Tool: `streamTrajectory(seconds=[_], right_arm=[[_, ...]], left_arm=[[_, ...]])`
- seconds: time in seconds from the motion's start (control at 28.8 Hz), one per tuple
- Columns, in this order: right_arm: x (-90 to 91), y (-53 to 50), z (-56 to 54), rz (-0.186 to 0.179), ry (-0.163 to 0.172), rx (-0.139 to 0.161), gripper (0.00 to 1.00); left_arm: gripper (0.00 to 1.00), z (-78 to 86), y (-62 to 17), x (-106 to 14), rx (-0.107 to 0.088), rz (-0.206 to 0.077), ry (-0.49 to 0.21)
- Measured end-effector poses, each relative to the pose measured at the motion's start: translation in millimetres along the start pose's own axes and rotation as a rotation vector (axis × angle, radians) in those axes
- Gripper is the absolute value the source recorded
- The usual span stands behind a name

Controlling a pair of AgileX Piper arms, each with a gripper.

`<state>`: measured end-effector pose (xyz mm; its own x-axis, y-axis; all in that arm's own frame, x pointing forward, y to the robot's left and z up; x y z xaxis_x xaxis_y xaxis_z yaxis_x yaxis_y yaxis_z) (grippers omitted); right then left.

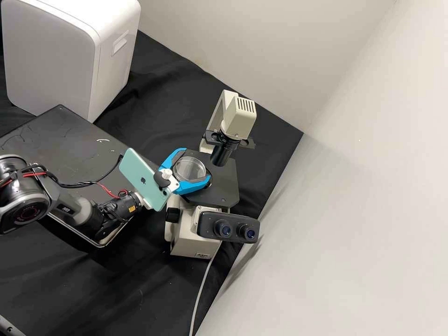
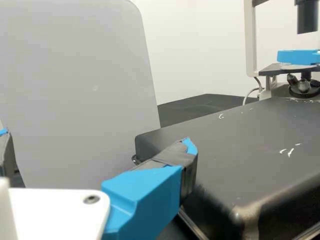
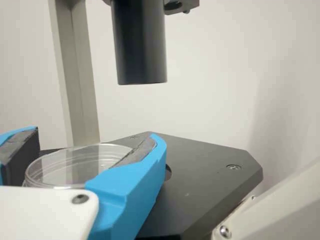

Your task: Place the petri dish on the bench

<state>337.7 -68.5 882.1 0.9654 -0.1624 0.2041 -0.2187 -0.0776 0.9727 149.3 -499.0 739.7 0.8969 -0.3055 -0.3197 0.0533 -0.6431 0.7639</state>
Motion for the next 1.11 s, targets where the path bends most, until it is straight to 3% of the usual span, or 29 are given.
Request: streamTrajectory(seconds=[0.45, 0.73, 0.83, 1.11], right_arm=[[-10.8, -1.2, -2.6, -0.010, 0.016, 0.024, 0.00], [-18.2, -2.3, -4.2, -0.015, 0.026, 0.023, 0.00], [-23.4, -3.5, -7.0, -0.022, 0.028, 0.044, 0.00], [-37.3, -5.8, -16.0, -0.048, 0.048, 0.042, 0.00]], left_arm=[[1.00, 0.0, 0.0, 0.0, 0.000, 0.000, 0.000], [1.00, 0.0, 0.0, 0.0, 0.000, 0.000, 0.000], [1.00, 0.0, 0.0, 0.0, 0.000, 0.000, 0.000], [1.00, 0.0, 0.0, 0.0, 0.000, 0.000, 0.000]])
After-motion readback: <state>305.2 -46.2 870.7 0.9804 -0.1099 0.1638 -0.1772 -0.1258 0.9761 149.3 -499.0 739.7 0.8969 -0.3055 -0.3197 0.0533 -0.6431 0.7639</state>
